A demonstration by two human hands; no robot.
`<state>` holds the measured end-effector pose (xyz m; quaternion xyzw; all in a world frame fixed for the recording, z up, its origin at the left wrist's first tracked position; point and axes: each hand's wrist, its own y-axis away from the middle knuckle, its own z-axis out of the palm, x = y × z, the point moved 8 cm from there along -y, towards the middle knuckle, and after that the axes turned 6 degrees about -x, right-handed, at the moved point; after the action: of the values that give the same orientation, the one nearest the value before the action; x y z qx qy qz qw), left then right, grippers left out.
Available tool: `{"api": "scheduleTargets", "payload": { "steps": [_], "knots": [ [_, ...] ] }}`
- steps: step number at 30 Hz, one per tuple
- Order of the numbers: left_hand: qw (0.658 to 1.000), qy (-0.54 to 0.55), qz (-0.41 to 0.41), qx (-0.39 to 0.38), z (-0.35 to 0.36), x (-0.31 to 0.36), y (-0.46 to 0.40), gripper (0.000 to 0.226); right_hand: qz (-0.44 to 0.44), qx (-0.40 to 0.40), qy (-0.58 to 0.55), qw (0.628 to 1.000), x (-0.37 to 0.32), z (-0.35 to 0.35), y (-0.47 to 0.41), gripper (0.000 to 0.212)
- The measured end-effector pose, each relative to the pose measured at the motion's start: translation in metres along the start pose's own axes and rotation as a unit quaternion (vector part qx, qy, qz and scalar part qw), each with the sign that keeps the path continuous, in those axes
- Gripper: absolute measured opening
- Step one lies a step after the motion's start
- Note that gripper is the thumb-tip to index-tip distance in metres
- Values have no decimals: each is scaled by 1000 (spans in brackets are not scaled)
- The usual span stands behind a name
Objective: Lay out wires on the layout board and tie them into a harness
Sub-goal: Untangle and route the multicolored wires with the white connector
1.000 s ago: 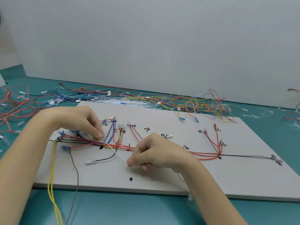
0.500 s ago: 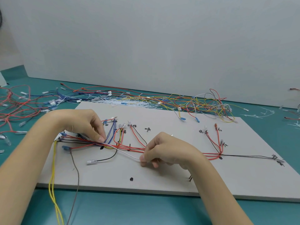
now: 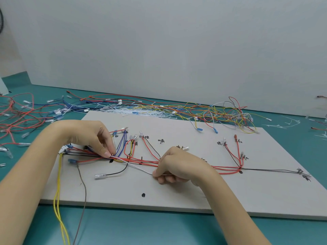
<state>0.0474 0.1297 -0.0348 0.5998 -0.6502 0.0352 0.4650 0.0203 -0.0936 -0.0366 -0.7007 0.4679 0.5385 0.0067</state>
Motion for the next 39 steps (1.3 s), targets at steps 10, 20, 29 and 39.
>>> {"api": "scheduleTargets", "payload": {
  "steps": [10, 20, 29, 39],
  "knots": [
    [998, -35, -32, 30, -3, -1, -4, 12, 28, 19, 28, 999, 3, -9, 0, 18],
    [995, -10, 99, -5, 29, 55, 0, 20, 68, 64, 106, 990, 17, -44, 19, 14],
    [925, -140, 249, 249, 68, 118, -14, 4, 86, 76, 79, 990, 32, -68, 31, 20],
    [847, -310, 331, 278, 125, 153, -9, 27, 136, 69, 128, 980, 46, -96, 41, 21]
  ]
}}
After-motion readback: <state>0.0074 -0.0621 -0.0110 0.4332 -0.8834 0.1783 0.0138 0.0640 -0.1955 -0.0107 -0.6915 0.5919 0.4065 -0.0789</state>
